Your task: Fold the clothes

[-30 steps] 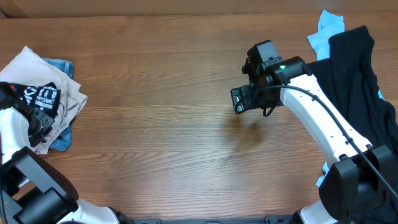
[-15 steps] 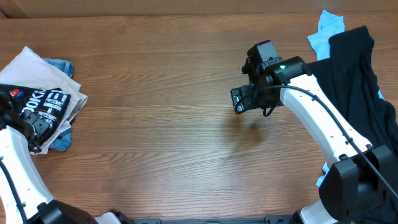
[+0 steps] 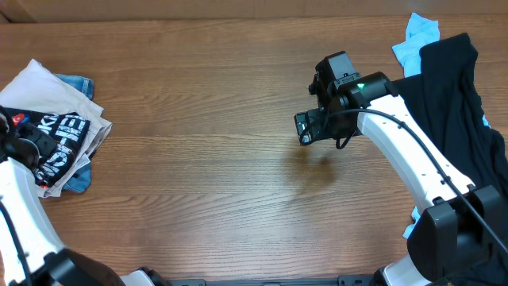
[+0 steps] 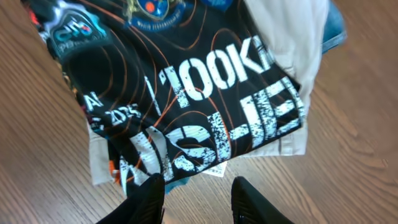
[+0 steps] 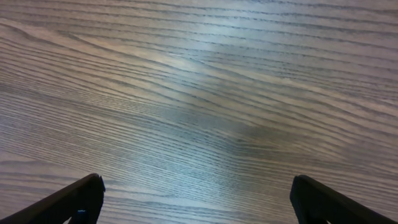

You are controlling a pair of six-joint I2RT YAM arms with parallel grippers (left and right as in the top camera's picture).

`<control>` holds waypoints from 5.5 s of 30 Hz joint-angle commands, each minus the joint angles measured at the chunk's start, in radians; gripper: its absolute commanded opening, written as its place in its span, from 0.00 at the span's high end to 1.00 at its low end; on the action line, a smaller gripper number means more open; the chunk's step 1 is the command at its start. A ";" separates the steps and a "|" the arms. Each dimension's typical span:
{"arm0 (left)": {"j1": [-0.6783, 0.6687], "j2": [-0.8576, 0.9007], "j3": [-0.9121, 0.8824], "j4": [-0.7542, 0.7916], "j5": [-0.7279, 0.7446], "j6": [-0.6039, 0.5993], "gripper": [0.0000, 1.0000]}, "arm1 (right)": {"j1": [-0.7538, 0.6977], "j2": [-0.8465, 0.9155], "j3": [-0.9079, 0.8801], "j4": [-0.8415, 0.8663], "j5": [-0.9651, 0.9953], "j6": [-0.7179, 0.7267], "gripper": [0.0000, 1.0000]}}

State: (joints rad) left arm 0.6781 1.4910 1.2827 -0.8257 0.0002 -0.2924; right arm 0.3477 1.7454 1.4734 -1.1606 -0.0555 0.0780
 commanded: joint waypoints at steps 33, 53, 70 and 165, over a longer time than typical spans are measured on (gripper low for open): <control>-0.085 -0.154 0.037 -0.153 0.205 0.100 0.34 | -0.003 -0.035 0.020 0.061 0.002 0.002 0.00; -0.768 -0.085 0.237 -0.242 -0.002 0.315 0.00 | -0.252 -0.065 0.105 0.082 -0.016 0.080 0.00; -0.522 -0.461 0.000 -0.241 0.067 0.293 0.00 | -0.254 -0.595 -0.168 0.175 0.055 0.105 0.00; -0.290 -0.576 -0.069 -0.274 0.149 0.315 0.00 | -0.252 -1.743 -1.465 1.077 0.065 -0.049 0.00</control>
State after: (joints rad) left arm 0.3817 0.9150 1.2167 -1.1004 0.1535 0.0036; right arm 0.0933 0.0128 0.0185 -0.0902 0.0177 0.0441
